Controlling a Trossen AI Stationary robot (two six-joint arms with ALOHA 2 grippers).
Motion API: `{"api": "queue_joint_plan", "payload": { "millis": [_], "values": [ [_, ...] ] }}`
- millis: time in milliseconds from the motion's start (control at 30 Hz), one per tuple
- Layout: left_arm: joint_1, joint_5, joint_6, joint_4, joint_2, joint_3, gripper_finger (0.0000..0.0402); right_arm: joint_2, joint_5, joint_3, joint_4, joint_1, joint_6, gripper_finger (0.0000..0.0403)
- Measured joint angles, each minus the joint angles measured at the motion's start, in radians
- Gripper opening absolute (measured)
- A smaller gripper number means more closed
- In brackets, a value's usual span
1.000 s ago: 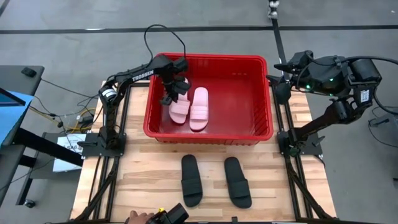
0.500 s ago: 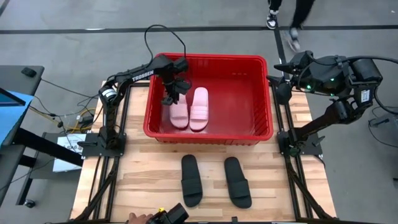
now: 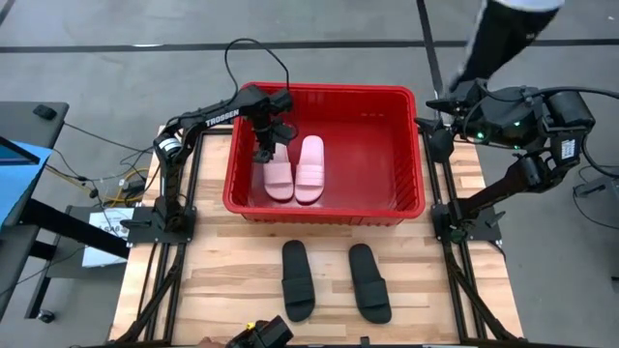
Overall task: Pick and place slides into bin
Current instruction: Put the right black slide into the red container
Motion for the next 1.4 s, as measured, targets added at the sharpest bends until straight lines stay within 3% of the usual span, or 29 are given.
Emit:
{"api": "queue_joint_plan", "payload": {
  "millis": [200,400,533,733,867,1000,1267,1400],
  "values": [
    [0.0,-0.117,-0.098,-0.02,0.0,0.021,0.0114,-0.006,0.004,0.0,0.0,0.0,0.0,0.0224],
    [0.0,-0.114,-0.156,-0.113,-0.001,0.162,0.0114,-0.019,0.029,0.0,0.0,0.0,0.0,0.0224],
    [0.001,-0.067,-0.194,-0.16,-0.003,0.324,0.0114,-0.029,0.028,0.0,0.0,0.0,0.0,0.0224],
    [0.001,0.102,-0.309,-0.13,-0.011,0.592,0.0114,-0.03,0.027,0.0,0.0,0.0,0.001,0.0224],
    [0.0,0.217,-0.402,0.081,-0.151,0.488,0.0114,-0.032,0.028,-0.016,0.0,0.013,0.001,0.0224],
    [0.0,0.252,-0.467,0.16,-0.265,0.465,0.0114,-0.036,0.046,-0.046,0.001,0.049,0.001,0.0224],
    [-0.021,0.252,-0.525,0.213,-0.429,0.462,0.0114,-0.077,0.239,-0.19,0.053,0.211,0.07,0.0224],
    [-0.019,0.253,-0.574,0.253,-0.508,0.365,0.0114,-0.129,0.34,-0.339,0.147,0.326,0.108,0.0224]
  ]
}}
